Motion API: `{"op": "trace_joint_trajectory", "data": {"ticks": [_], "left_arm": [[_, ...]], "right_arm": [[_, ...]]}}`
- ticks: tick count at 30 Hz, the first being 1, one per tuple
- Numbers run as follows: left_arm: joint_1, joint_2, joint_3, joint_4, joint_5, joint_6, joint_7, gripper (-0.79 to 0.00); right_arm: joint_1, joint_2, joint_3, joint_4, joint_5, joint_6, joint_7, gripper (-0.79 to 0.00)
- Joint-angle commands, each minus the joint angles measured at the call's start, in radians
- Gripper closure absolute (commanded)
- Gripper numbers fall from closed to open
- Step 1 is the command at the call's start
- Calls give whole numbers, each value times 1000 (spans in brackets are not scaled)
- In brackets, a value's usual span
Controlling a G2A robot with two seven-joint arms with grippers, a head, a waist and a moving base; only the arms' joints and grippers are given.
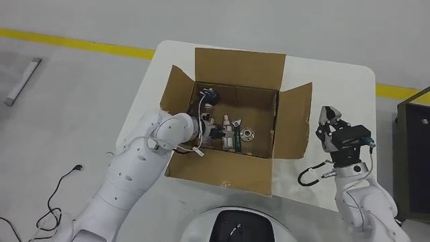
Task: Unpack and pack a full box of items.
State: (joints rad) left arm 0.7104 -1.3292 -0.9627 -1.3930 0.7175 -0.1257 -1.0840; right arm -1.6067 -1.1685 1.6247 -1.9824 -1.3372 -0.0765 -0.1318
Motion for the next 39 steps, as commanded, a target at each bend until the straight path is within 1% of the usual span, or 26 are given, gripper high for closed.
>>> {"op": "trace_joint_trajectory", "data": {"ticks": [1, 3, 5, 6, 10, 15, 20, 22, 23, 24, 25, 26, 28, 32, 37, 39], "left_arm": [[-26, -6, 27, 40, 8, -31, 10, -785], [-49, -12, 54, 80, 31, -47, 18, -785], [-74, -19, 92, 103, 92, -54, 28, -785], [-77, -24, 104, 117, 79, -53, 32, -785], [-103, -40, 128, 169, 67, -14, 56, -785], [-122, -50, 133, 218, 69, 30, 85, -785], [-130, -52, 120, 233, 65, 66, 88, -785], [-130, -52, 116, 233, 72, 80, 87, -785], [-129, -51, 113, 231, 76, 86, 84, -785], [-129, -51, 109, 230, 80, 95, 82, -785], [-128, -50, 108, 227, 82, 101, 80, -785], [-126, -49, 104, 220, 85, 108, 77, -785], [-122, -48, 97, 213, 88, 118, 72, -785], [-110, -45, 82, 202, 86, 129, 64, -785], [-103, -43, 68, 203, 82, 137, 61, -785], [-100, -43, 64, 207, 75, 143, 64, -785]], "right_arm": [[0, 0, 0, 0, 0, 0, 0, 0], [0, 0, 0, 0, 0, 0, 0, 0], [0, 0, 0, 0, 0, 0, 0, 0], [0, 0, 0, 0, 0, 0, 0, 0], [0, 0, 0, 0, 0, 0, 0, 0], [0, 0, 0, 0, 0, 0, 0, 0], [0, 0, 0, 1, 1, 1, 2, 0], [6, 0, 3, -6, 2, -2, 21, 0], [10, 0, 9, -15, 9, -11, 40, -25], [12, 1, 16, -22, 9, -13, 65, -212], [13, 1, 21, -31, 13, -16, 81, -357], [14, 1, 31, -50, 29, -20, 113, -785], [11, 1, 43, -73, 67, -25, 160, -785], [7, 3, 78, -144, 185, -70, 301, -785], [5, 11, 114, -191, 228, -164, 424, -785], [3, 13, 111, -187, 226, -182, 460, -785]]}}
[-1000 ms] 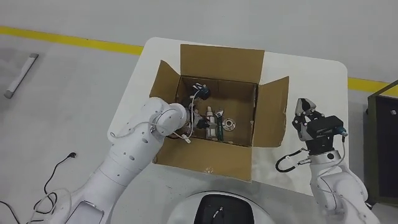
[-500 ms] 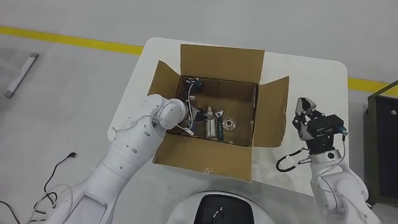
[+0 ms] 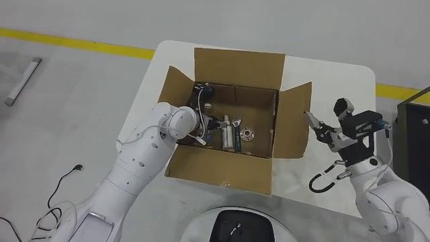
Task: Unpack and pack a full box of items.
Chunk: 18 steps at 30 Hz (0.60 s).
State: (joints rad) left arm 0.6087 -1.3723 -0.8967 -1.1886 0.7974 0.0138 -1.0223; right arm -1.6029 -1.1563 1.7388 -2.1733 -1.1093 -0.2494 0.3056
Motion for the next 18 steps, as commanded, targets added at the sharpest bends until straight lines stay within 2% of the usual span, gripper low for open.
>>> {"op": "trace_joint_trajectory", "data": {"ticks": [1, 11, 12, 13, 15, 18], "left_arm": [[3, -1, -4, 3, -9, 4, 4, -785], [9, -3, -15, -4, -19, 18, 14, -785], [10, -3, -16, -6, -20, 17, 14, -785], [11, -3, -17, -7, -21, 17, 15, -785], [13, -3, -19, -9, -22, 16, 16, -785], [15, -4, -19, -10, -24, 14, 19, -785]], "right_arm": [[1, 2, -10, 12, -3, -14, 42, -785], [33, -4, -74, 86, 81, 61, 150, -785], [34, -4, -74, 89, 93, 64, 155, -637], [35, -4, -73, 91, 110, 68, 164, -388], [37, -5, -70, 97, 157, 69, 185, -286], [38, -4, -62, 109, 232, 65, 215, -296]]}}
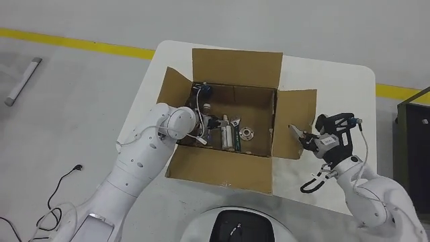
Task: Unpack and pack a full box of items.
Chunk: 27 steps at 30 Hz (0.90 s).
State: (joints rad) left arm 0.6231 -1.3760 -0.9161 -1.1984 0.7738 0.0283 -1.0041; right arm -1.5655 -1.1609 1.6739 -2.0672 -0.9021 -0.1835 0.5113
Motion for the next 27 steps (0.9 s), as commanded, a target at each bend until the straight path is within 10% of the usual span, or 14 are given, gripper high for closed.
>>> {"op": "trace_joint_trajectory", "data": {"ticks": [1, 3, 7, 27], "left_arm": [[0, -1, 1, -2, -1, -3, 1, -785], [-1, -2, 1, -3, 0, -7, 4, -785], [-1, -2, 0, -1, 0, -13, 8, -785], [6, 1, -21, -10, 7, -34, 2, -785]], "right_arm": [[0, 0, 5, 7, 49, -1, 18, -299], [1, 0, 11, 12, 93, 3, 28, -280], [2, 0, 20, 19, 156, 5, 35, 0], [-41, 4, 94, -27, 260, 75, 21, 0]]}}
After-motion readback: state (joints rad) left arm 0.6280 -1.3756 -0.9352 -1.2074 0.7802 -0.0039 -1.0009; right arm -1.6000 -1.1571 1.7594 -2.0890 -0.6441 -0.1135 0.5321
